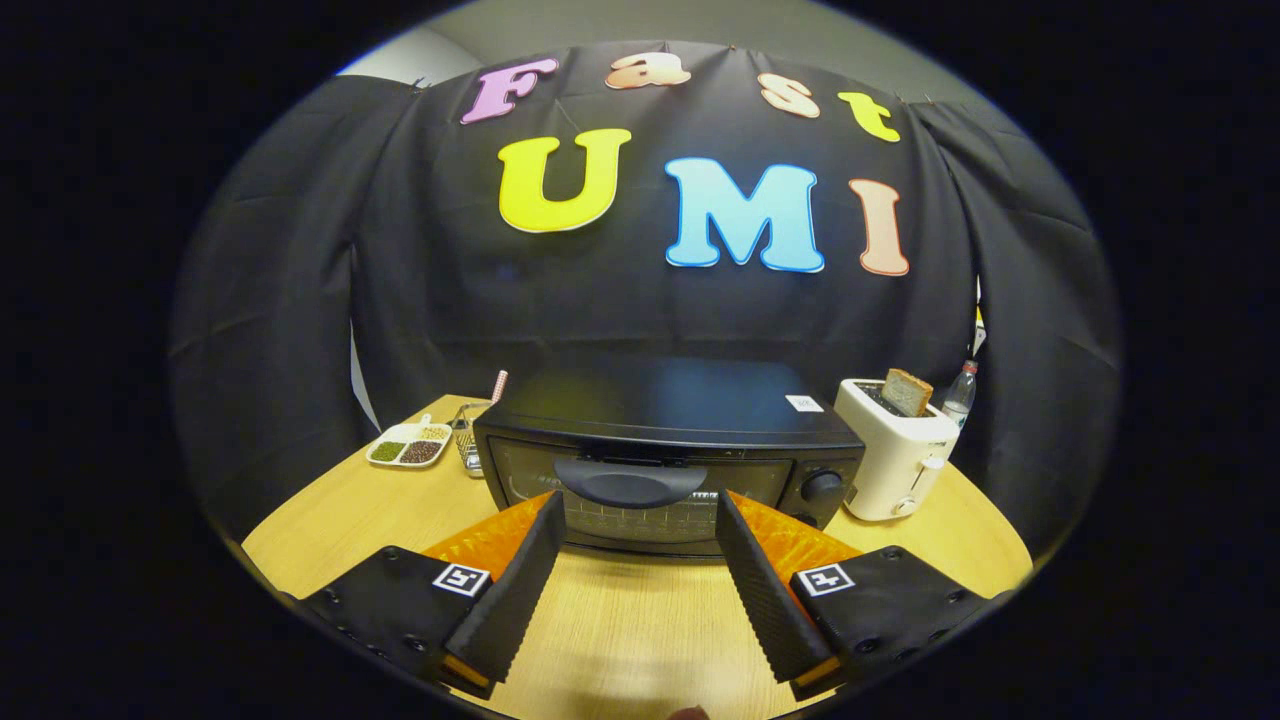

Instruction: Open the toaster oven, put the food inside, and close the toaster oven door.

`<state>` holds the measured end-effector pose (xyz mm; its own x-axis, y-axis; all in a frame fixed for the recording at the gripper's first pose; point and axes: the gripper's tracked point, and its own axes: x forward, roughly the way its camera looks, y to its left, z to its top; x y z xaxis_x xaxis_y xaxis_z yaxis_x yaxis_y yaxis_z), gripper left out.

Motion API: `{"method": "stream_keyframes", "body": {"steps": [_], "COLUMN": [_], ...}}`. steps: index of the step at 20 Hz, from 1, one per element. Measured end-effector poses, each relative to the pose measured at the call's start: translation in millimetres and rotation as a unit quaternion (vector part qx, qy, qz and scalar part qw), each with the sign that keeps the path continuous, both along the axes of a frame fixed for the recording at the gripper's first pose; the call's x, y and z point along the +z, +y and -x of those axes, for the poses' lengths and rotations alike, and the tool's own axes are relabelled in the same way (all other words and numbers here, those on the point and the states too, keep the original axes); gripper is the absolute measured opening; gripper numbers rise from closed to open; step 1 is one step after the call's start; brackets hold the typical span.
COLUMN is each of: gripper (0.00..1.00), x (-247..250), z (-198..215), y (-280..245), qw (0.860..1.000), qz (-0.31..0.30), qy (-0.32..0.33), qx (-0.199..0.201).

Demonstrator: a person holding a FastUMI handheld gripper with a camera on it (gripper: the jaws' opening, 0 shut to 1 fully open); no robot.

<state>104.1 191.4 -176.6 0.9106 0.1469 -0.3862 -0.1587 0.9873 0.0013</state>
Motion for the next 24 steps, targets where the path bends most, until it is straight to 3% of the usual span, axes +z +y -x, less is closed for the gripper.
{"method": "stream_keyframes", "body": {"steps": [4,11,24], "gripper": [0.96,0.96,0.95], "x": [37.8,80.4,109.1], "z": [38.1,83.9,102.6], "y": [-32.9,-128.2,-319.5], "qw": [0.999,0.996,0.984], "qz": [-0.013,-0.006,0.033], "qy": [-0.038,-0.080,-0.125], "qx": [-0.001,-0.045,-0.122]}}
